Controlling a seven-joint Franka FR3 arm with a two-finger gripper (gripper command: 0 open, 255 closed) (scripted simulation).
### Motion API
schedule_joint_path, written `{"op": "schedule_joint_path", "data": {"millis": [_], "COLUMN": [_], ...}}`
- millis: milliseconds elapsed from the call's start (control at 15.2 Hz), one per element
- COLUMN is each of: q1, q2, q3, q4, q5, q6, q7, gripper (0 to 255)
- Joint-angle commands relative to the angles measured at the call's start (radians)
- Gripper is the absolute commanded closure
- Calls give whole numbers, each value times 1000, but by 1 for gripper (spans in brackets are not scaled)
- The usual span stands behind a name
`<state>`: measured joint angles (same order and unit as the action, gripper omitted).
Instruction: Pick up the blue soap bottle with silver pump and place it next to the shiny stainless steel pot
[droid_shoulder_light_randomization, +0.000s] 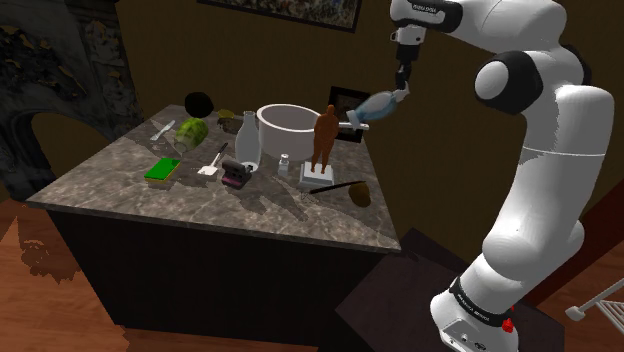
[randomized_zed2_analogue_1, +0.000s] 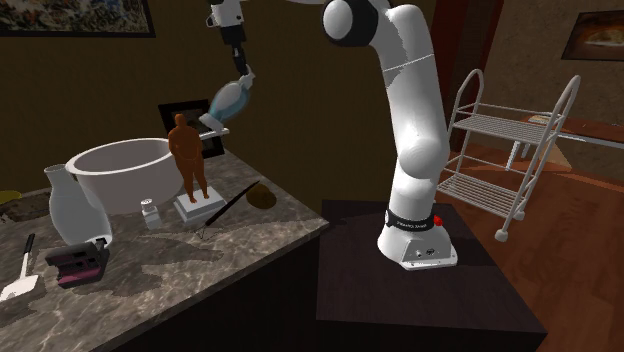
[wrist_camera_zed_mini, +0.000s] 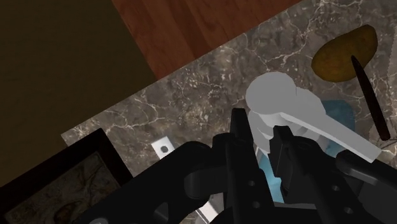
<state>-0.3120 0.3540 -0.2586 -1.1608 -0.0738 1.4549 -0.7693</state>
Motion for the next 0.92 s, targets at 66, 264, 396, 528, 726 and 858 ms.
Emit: {"op": "schedule_joint_path", "data": {"millis": [66,264,396,528,726,858], "q1": [6,10,12,14,16,17], "q2": [-17,-31,-38,-44,-50,-52], "q3": [1,2,3,3,4,4], "q4": [-66,-127,-165,-200,-249,-279], "q5": [-4,-7,-9,-10,-12,-13], "q6": [50,97,127,156,199,226], "q7": [10,17,21,26,32,35], "gripper": [255,255,255,255,255,255]}}
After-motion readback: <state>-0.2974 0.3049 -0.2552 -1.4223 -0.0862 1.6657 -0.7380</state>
